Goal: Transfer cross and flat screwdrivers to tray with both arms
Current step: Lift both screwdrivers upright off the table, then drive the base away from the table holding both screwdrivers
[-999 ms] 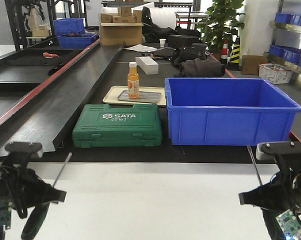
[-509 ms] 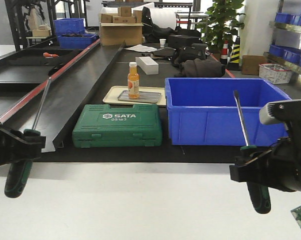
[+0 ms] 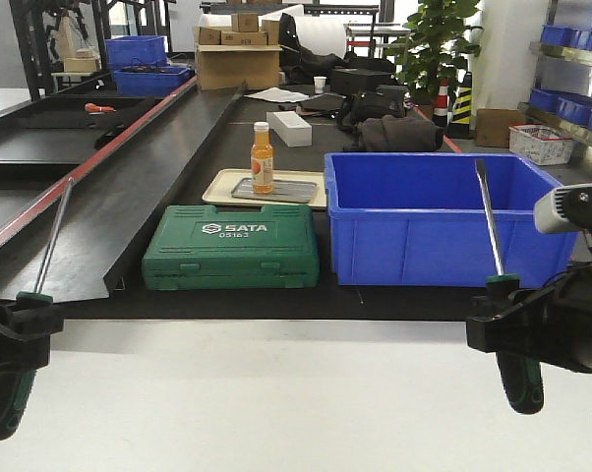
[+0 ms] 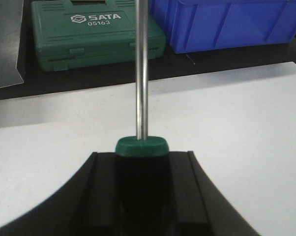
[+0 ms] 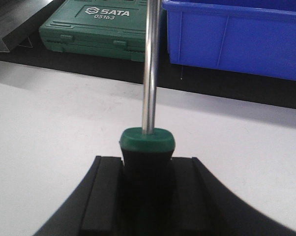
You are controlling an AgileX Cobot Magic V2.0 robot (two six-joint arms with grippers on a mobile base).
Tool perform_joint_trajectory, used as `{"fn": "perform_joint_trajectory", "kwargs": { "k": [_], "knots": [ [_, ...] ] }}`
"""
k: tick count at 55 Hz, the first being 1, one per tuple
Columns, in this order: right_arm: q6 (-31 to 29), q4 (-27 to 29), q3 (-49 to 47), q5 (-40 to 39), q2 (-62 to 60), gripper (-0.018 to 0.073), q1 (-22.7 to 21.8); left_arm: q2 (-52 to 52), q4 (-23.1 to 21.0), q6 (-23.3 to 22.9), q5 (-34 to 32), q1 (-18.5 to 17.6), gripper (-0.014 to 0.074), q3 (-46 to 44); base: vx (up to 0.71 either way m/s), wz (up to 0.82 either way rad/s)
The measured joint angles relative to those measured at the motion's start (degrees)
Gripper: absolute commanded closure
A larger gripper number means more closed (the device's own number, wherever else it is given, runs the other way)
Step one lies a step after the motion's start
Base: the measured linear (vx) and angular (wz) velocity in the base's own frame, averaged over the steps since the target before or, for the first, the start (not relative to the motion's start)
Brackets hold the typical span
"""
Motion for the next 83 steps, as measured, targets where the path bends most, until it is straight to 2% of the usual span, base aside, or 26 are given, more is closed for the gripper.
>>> {"fn": "perform_joint_trajectory", "kwargs": {
  "k": [51,83],
  "knots": [
    [0.05,0.02,0.00,0.00,0.00,0.0567,0.00,0.00,0.00,0.00,-0.33,0.00,0.0594,0.00,-0.01,0.00],
    [0.05,0.07,0.00,0.00,0.00,0.0567,0.00,0.00,0.00,0.00,-0.33,0.00,0.0594,0.00,-0.13,-0.08]
  ]
}}
